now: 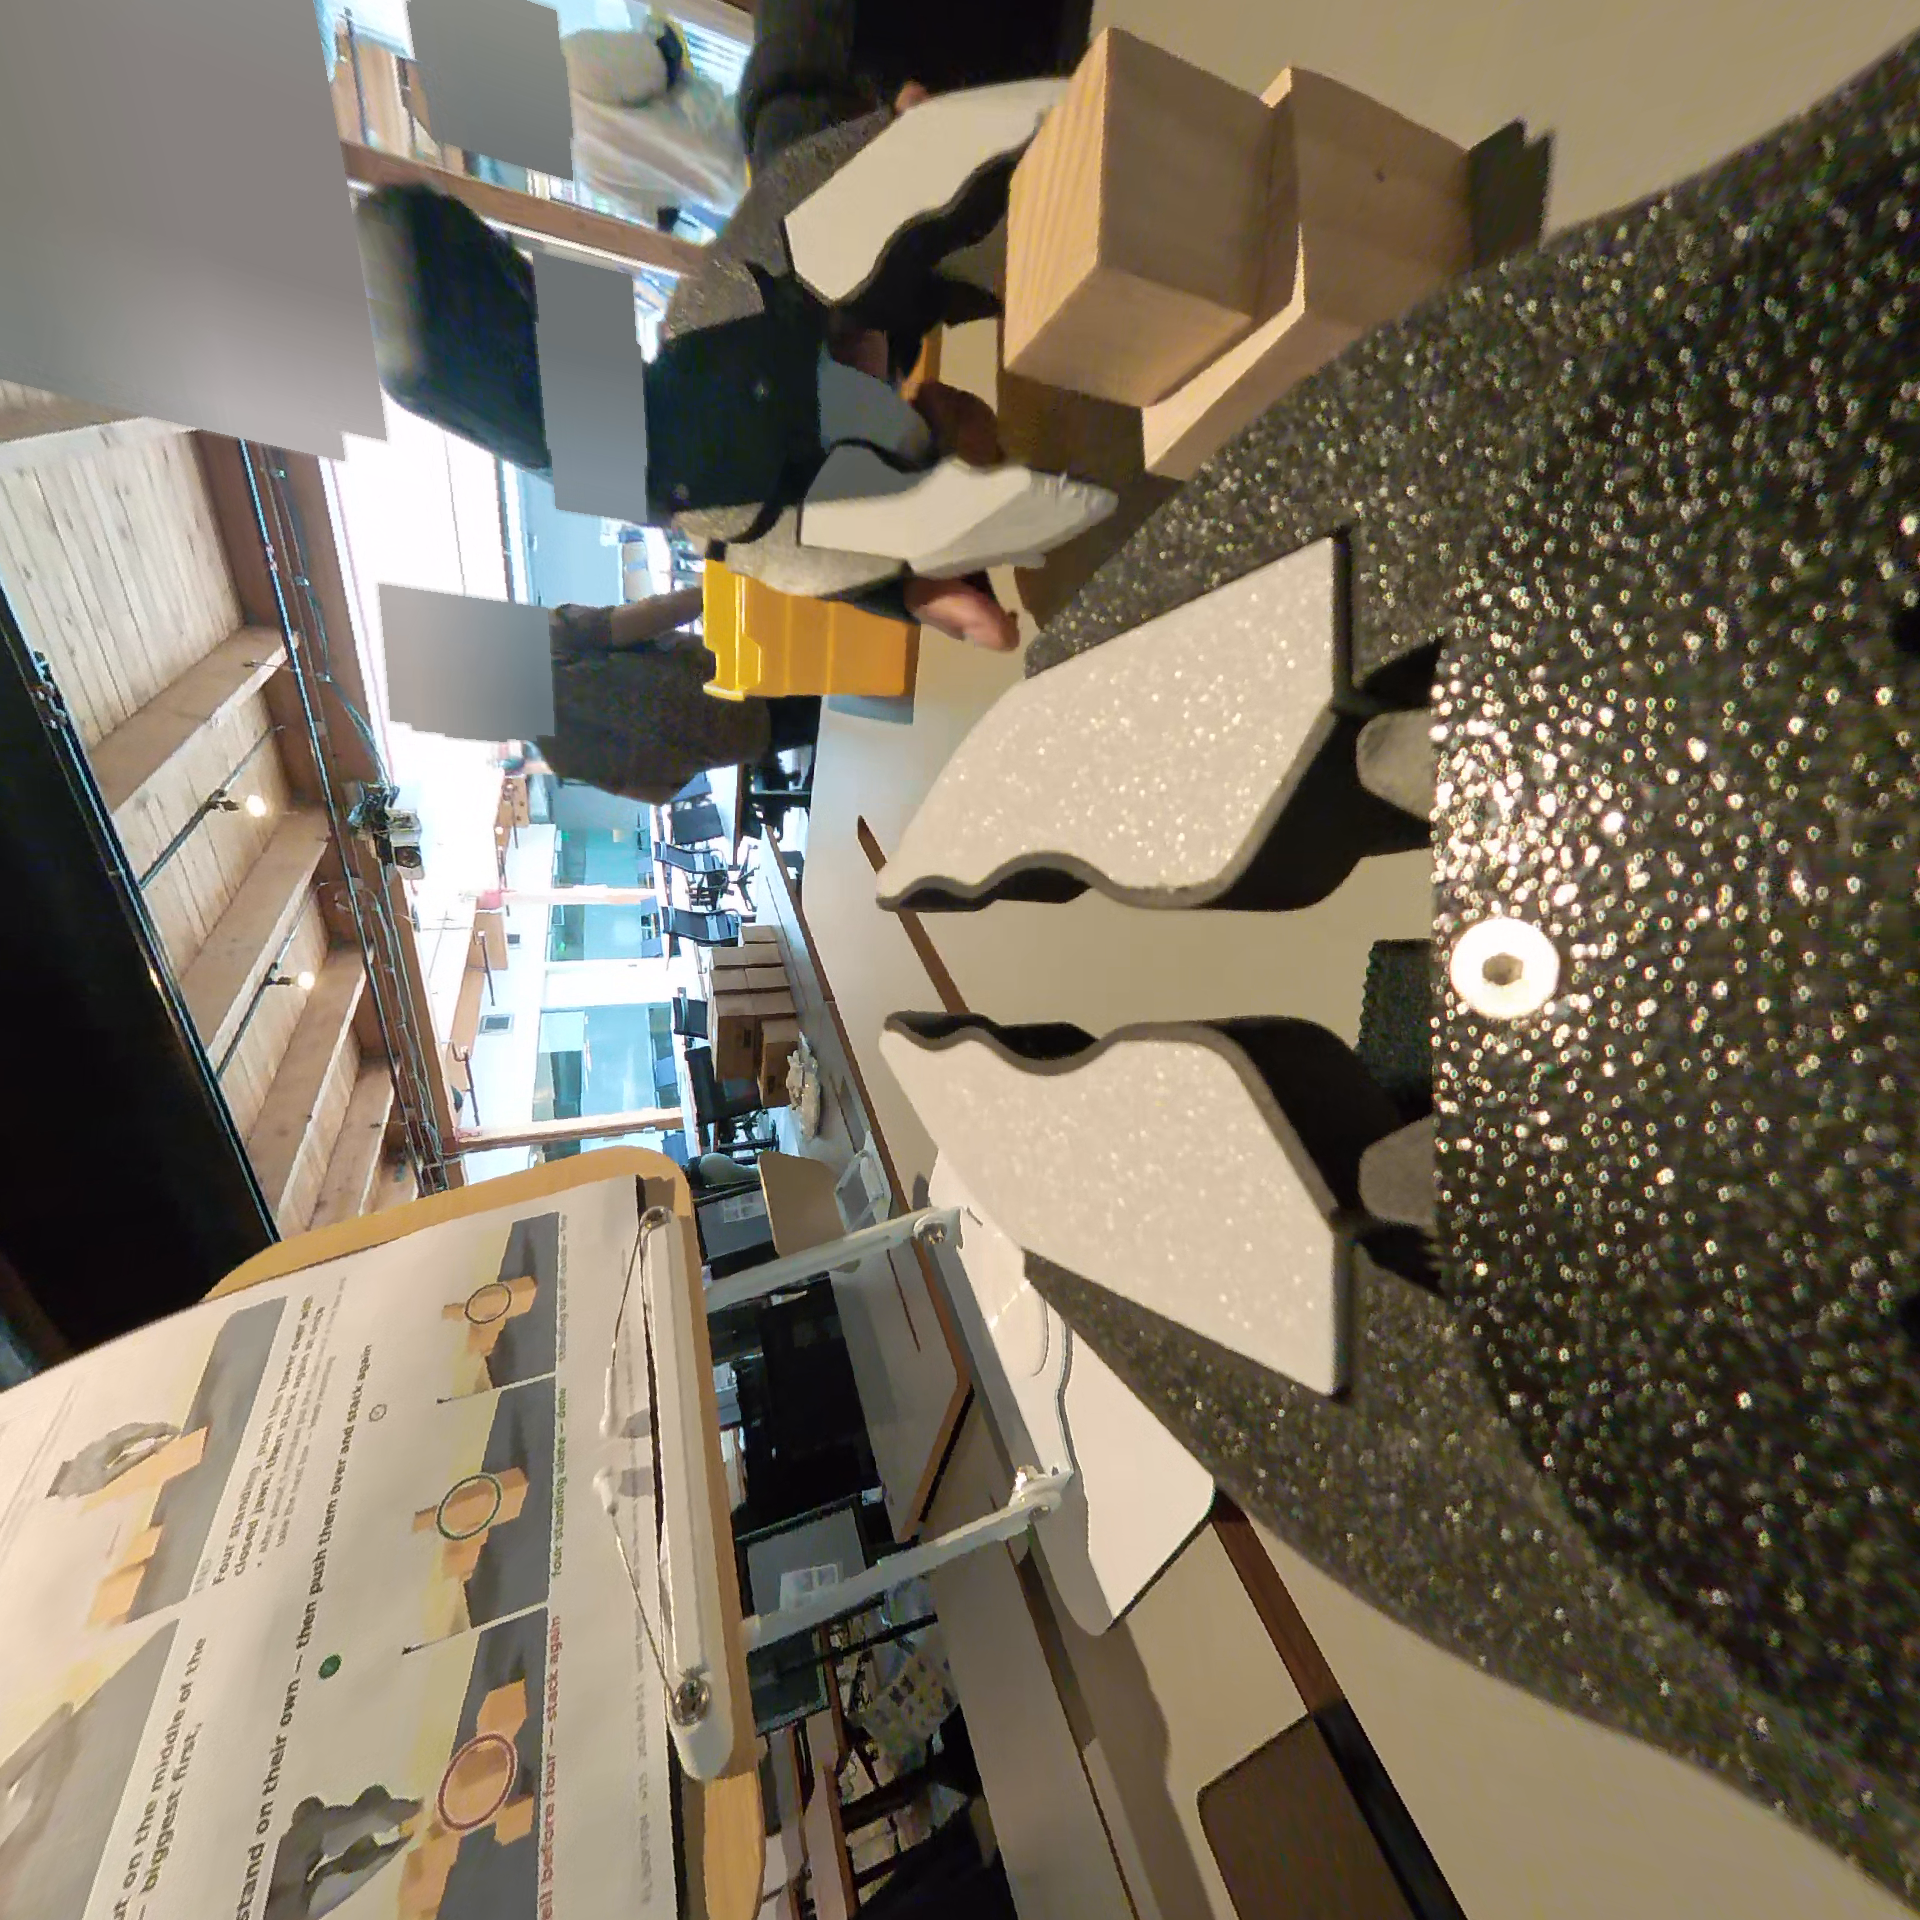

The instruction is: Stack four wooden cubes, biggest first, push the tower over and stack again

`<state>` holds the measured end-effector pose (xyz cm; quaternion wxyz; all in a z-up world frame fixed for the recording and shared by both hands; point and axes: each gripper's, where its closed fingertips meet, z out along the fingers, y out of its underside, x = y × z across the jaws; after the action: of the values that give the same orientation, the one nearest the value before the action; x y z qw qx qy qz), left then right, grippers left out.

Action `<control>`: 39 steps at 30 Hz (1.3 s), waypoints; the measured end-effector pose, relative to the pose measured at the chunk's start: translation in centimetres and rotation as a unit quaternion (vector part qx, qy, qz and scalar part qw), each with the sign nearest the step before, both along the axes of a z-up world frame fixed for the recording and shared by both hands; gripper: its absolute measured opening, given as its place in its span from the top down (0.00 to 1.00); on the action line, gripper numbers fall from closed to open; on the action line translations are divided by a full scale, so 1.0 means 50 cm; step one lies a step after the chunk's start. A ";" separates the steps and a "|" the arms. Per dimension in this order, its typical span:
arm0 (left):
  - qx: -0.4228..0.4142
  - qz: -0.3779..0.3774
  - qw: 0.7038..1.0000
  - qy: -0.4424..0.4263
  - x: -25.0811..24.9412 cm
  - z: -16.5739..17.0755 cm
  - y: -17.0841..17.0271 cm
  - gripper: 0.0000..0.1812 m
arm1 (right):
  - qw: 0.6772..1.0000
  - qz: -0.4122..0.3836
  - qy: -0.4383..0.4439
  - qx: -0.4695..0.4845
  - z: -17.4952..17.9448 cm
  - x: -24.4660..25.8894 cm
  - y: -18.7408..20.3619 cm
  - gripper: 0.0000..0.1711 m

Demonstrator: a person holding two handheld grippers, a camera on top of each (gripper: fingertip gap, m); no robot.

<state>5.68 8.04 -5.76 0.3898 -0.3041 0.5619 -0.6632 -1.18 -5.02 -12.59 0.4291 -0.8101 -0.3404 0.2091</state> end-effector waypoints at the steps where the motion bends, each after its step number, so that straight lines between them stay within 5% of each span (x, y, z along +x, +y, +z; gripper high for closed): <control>1: -0.002 0.000 1.000 0.001 0.001 0.000 0.001 0.90 | 1.000 -0.006 0.003 0.006 -0.003 0.005 0.004 0.56; 7: -0.008 -0.005 1.000 0.009 0.004 -0.002 0.003 0.90 | 1.000 -0.002 -0.016 -0.015 -0.048 -0.009 0.021 0.46; 12: -0.013 -0.005 1.000 0.007 0.003 0.000 0.005 0.90 | 0.999 -0.005 -0.038 -0.023 -0.081 -0.017 0.032 0.62; 20: 0.006 -0.012 1.000 0.008 0.001 -0.005 -0.006 0.91 | 0.990 -0.128 -0.050 -0.007 -0.081 0.004 0.056 0.62; 24: 0.015 -0.092 0.996 0.018 -0.018 -0.011 -0.037 0.91 | 0.977 -0.206 -0.049 -0.009 -0.082 0.010 0.063 0.63; 29: -0.043 -0.237 0.963 0.118 -0.062 -0.027 -0.085 0.75 | 0.959 -0.271 -0.087 0.003 -0.088 0.036 0.067 0.63; 39: 0.118 -0.268 0.947 0.133 -0.115 -0.087 -0.216 0.69 | 0.968 -0.245 -0.051 -0.022 -0.090 0.024 0.063 0.63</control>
<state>-0.04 -2.76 -10.09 0.1526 -0.1795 0.7436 -0.6258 0.02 -1.86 -17.09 0.4309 -0.8878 -0.1486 0.0636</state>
